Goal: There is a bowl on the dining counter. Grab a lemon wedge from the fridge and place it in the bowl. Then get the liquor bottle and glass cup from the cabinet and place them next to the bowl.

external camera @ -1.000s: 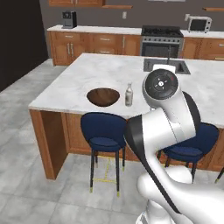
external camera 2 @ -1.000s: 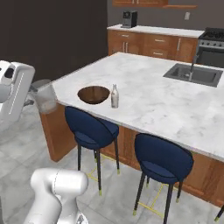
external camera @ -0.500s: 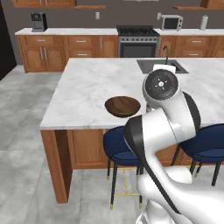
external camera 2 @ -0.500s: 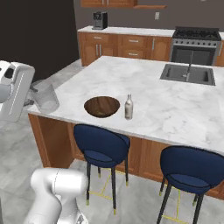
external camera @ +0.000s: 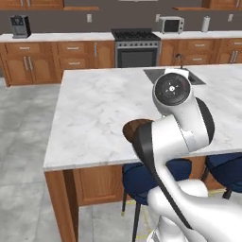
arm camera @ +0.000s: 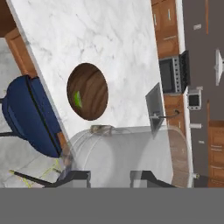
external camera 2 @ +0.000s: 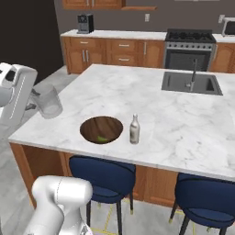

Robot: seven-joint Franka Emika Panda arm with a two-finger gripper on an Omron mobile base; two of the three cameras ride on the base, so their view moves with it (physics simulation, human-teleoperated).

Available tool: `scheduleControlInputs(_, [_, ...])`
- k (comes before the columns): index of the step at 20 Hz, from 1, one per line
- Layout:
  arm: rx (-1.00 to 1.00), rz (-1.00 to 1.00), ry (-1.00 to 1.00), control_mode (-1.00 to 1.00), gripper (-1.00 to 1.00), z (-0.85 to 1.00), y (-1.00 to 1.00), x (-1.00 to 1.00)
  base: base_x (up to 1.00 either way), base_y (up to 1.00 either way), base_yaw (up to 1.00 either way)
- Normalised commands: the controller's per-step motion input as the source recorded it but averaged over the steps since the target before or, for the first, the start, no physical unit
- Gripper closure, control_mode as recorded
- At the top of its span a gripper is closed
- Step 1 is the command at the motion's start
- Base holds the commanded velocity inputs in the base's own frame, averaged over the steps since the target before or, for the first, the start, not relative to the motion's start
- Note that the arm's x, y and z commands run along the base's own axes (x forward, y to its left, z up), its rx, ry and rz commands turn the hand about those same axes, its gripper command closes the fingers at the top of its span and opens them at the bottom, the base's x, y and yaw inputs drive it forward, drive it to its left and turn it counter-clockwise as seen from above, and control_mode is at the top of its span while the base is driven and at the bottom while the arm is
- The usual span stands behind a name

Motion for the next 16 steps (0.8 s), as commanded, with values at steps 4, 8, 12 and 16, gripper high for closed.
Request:
scheduleControlInputs(4, [0.0,0.0,0.0,1.0,1.0,0.0,0.0,0.0,0.58,0.4,-0.2])
scheduleControlInputs(8, [0.0,0.0,0.0,1.0,1.0,0.0,0.0,0.0,0.41,0.46,-0.1])
scheduleControlInputs(12, [0.02,-0.01,0.05,-1.0,1.0,-0.39,0.66,0.17,0.07,0.15,-0.01])
scheduleControlInputs(16, [0.02,0.0,0.14,-1.0,1.0,-0.62,0.53,0.55,0.0,0.0,0.0])
